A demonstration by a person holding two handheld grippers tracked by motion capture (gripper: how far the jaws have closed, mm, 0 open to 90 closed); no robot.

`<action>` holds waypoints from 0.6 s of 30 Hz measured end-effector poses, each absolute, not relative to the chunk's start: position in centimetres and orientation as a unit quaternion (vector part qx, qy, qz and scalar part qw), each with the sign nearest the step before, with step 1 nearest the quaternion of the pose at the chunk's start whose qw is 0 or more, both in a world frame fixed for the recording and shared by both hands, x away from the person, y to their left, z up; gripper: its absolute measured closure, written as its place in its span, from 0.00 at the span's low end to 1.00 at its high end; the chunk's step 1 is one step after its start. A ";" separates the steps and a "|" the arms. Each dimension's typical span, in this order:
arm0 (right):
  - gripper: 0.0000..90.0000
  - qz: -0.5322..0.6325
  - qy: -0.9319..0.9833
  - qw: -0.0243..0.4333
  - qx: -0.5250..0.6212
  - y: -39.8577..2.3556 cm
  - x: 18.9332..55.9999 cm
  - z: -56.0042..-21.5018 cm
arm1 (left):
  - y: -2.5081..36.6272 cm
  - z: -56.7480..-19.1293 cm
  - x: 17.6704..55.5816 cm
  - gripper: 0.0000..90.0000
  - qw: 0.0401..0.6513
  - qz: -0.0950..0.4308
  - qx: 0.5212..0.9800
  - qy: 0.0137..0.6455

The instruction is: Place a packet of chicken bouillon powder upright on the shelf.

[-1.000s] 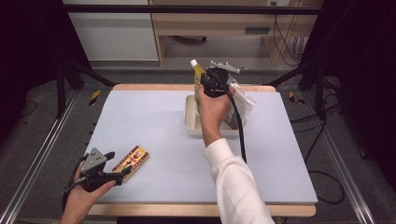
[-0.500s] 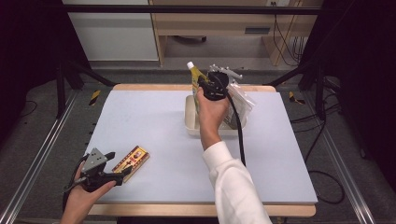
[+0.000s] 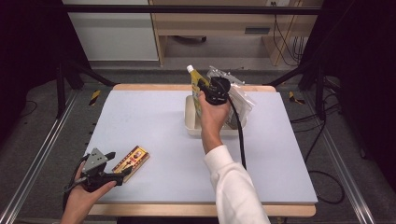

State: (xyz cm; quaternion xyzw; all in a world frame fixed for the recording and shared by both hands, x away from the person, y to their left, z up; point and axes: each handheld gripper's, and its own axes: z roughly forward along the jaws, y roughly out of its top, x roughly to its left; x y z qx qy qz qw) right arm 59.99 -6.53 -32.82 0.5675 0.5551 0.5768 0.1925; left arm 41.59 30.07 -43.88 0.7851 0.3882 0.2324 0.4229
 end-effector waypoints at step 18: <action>1.00 0.582 0.558 0.189 0.560 -7.4 59.5 -35.0 | 29.9 -44.0 41.6 0.16 0.417 0.233 0.788 0.388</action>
